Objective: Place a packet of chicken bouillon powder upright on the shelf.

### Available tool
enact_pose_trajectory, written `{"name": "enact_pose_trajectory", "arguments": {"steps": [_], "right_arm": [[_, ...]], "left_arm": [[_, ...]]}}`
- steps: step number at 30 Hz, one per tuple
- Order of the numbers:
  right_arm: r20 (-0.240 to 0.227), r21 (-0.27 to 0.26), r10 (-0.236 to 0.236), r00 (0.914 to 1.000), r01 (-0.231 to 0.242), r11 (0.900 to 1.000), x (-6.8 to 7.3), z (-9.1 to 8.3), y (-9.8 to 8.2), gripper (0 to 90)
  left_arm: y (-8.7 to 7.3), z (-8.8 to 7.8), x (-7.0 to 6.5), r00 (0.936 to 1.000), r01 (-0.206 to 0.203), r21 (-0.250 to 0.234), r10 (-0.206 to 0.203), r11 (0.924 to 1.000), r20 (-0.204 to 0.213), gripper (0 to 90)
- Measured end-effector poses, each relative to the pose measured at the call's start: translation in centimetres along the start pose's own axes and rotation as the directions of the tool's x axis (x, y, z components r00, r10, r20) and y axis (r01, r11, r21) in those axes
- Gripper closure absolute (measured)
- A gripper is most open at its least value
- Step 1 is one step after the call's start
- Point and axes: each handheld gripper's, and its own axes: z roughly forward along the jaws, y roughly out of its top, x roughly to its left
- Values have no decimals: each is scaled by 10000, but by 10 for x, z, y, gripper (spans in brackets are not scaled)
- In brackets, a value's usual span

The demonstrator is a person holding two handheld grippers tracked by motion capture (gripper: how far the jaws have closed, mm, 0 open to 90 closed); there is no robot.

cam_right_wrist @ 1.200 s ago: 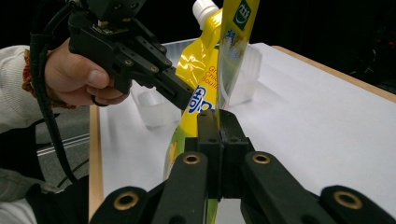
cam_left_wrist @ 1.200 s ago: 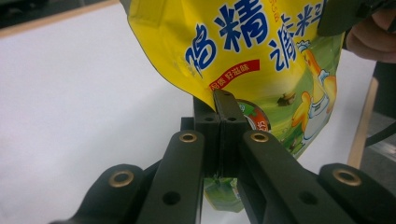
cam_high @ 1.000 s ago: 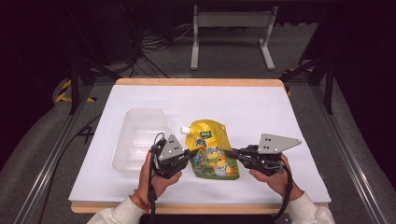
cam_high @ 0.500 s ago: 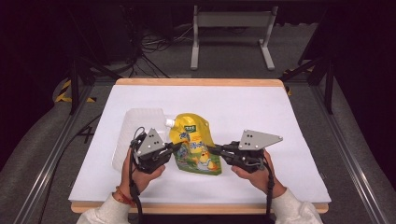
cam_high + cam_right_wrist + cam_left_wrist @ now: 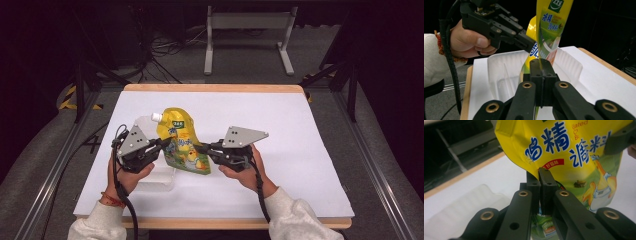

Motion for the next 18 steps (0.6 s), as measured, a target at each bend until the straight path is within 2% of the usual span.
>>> {"name": "enact_pose_trajectory", "arguments": {"steps": [2, 4, 6, 10, 12, 15, 18], "right_arm": [[-43, 53, -26, 10000, 26, 10000, 0, 10, 2, 900], [-22, 75, -94, 10000, 94, 9999, 0, 14, 2, 899], [62, -19, -35, 10000, 35, 10000, -4, 25, 4, 900], [96, 29, -71, 9999, 71, 10000, -7, 33, 5, 900], [87, 65, 0, 10000, -1, 10000, -10, 40, 5, 900], [255, 302, -245, 9994, 237, 9993, -12, 53, 7, 900], [292, 315, -222, 9993, 213, 9993, -13, 58, 8, 900]], "left_arm": [[0, -1, 7, 9997, 213, -193, -215, 9996, -84, 875], [0, -1, 10, 9996, 177, -286, -183, 9994, -211, 874], [-1, -3, 18, 9992, 185, -513, -203, 9985, -351, 875], [-3, -7, 28, 9987, 326, -864, -359, 9957, -362, 876], [-5, -8, 32, 9982, 393, -956, -434, 9946, -410, 878], [-11, -9, 42, 9972, 534, -1086, -587, 9927, -465, 882], [-14, -9, 46, 9963, 643, -1158, -705, 9912, -501, 882]]}}
